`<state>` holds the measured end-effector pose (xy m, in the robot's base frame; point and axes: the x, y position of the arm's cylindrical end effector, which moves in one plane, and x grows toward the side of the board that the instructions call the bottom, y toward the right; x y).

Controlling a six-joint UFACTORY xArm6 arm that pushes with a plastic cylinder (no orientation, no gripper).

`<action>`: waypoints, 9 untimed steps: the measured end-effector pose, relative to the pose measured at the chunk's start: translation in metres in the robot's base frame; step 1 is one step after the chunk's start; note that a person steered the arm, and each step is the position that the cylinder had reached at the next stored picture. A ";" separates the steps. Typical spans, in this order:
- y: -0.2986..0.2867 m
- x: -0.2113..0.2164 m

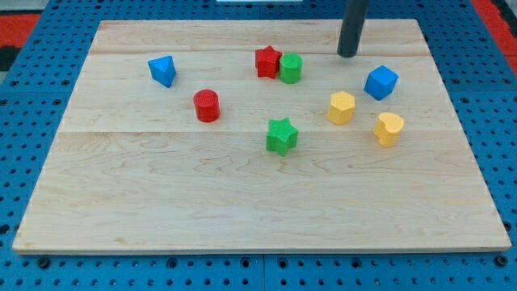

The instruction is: Slide the green star to the bottom left

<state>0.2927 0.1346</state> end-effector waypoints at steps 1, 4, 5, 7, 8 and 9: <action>-0.084 0.029; -0.063 0.149; -0.117 0.176; -0.178 0.178; -0.207 0.160; -0.215 0.138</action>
<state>0.4305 -0.0800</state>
